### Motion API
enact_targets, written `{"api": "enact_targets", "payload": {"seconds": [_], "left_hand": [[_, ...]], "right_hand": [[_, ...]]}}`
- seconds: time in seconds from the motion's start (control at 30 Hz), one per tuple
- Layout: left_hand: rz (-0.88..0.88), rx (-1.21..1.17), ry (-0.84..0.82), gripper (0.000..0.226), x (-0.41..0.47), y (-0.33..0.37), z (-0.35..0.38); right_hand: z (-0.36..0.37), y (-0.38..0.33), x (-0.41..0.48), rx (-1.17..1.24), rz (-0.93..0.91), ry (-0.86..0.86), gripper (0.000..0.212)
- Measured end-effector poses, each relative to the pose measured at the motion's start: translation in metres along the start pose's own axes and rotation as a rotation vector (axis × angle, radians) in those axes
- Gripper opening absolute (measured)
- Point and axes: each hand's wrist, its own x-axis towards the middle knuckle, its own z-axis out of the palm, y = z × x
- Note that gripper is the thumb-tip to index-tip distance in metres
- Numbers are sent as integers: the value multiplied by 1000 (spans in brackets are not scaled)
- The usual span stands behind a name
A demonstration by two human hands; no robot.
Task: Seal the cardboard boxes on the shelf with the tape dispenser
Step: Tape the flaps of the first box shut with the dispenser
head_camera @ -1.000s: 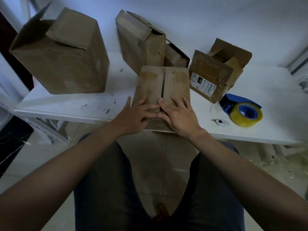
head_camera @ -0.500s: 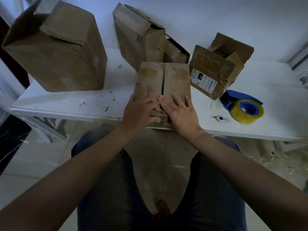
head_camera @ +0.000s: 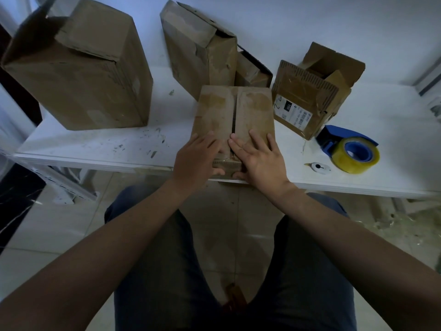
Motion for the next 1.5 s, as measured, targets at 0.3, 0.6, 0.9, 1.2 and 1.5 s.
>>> {"api": "enact_targets", "payload": {"seconds": [0.3, 0.6, 0.9, 1.2, 1.5], "left_hand": [[-14, -136, -89, 49, 6, -10, -14], [-67, -281, -240, 31, 31, 25, -46], [11, -212, -331, 53, 77, 99, -18], [-139, -149, -315, 36, 108, 114, 12], [-273, -335, -323, 22, 124, 118, -2]], "right_hand": [[0, 18, -9, 262, -102, 257, 39], [-30, 60, -27, 464, 15, 220, 24], [-29, 195, -88, 359, 715, 45, 49], [6, 270, -86, 602, 1010, -247, 67], [-1, 278, -102, 736, 1022, -20, 45]]}}
